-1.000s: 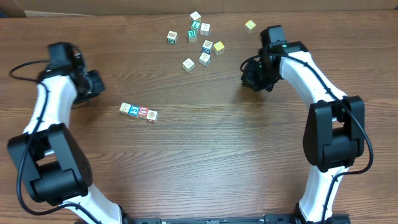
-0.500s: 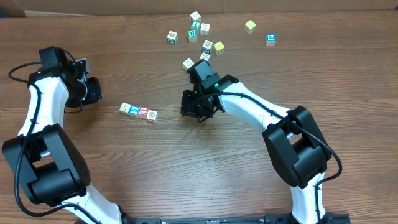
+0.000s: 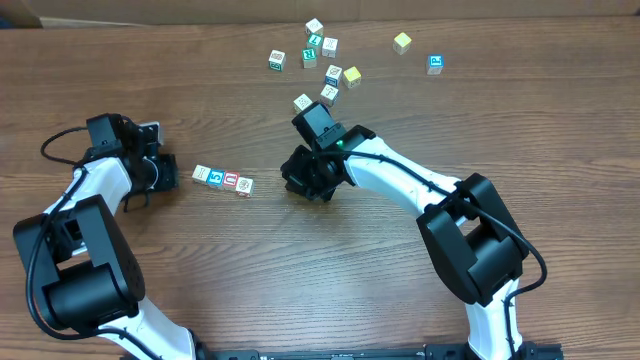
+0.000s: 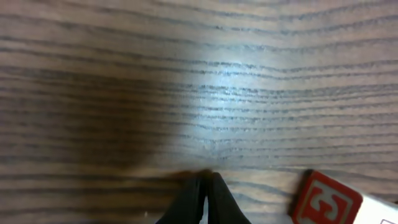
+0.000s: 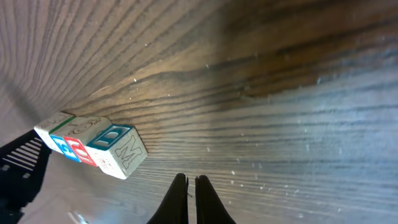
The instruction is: Form a horizontal line
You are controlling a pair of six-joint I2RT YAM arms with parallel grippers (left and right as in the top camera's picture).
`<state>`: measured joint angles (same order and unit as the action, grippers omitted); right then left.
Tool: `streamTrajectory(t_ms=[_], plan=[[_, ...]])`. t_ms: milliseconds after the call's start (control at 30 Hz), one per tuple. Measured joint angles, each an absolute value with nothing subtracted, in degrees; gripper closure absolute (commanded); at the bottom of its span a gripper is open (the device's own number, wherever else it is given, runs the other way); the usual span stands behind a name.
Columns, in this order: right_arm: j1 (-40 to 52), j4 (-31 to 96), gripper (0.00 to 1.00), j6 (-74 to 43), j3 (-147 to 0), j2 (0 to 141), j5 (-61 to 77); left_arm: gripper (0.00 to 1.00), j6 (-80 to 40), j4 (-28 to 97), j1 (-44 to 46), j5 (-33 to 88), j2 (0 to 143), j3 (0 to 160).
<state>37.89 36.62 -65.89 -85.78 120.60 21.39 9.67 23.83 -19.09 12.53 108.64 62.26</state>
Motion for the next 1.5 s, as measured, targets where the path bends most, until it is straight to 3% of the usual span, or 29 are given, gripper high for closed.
streamTrajectory(t_ms=[367,767,933,1500], plan=[[38.41,36.64,0.96,-73.32,-85.78,120.6,21.61,0.96,9.58,20.84,-19.09,12.69,108.55,61.43],[38.39,34.48,0.96,-73.71,-85.73,120.6,22.28,0.95,6.04,21.5,-19.11,12.97,108.53,61.32],[38.59,29.82,0.96,-68.69,-85.71,120.6,22.24,0.96,6.2,21.96,-19.11,13.19,108.49,61.39],[43.35,28.05,0.96,-64.69,-85.69,120.6,14.06,0.96,21.63,22.96,-19.09,19.7,108.47,60.99]])
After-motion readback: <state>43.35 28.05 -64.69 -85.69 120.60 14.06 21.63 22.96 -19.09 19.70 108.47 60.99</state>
